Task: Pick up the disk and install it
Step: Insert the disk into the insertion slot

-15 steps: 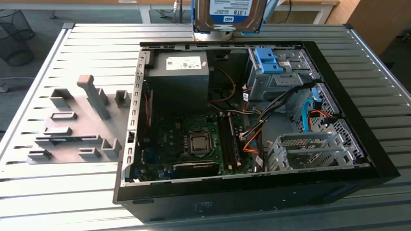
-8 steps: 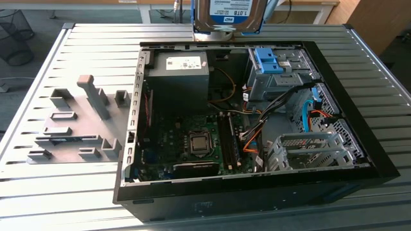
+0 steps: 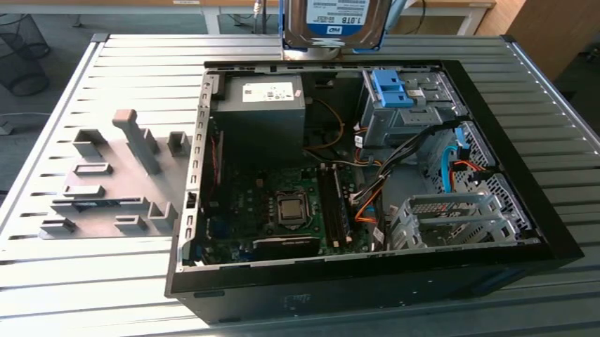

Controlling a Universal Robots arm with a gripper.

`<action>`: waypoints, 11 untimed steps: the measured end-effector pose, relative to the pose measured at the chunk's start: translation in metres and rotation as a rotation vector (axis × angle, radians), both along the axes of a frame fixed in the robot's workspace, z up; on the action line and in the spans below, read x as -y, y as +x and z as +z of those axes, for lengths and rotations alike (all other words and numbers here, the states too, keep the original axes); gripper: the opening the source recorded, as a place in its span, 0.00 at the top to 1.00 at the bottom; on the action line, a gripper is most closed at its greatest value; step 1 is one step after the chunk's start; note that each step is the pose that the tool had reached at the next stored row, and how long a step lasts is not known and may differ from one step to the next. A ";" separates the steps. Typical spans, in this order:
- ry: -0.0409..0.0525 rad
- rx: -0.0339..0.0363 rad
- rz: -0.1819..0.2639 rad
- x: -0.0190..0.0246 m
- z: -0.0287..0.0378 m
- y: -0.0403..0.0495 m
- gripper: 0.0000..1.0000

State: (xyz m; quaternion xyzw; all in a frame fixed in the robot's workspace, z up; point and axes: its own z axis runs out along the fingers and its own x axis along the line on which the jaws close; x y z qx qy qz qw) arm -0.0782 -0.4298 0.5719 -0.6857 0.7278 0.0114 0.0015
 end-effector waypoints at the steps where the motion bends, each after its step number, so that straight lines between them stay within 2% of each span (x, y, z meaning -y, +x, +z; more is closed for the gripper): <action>1: 0.0000 0.0000 0.000 0.0004 0.0000 0.0000 0.64; 6: -0.0001 0.0000 0.000 0.0032 0.0000 0.0000 0.64; 11: 0.0000 0.0000 0.000 0.0126 -0.0003 0.0000 0.64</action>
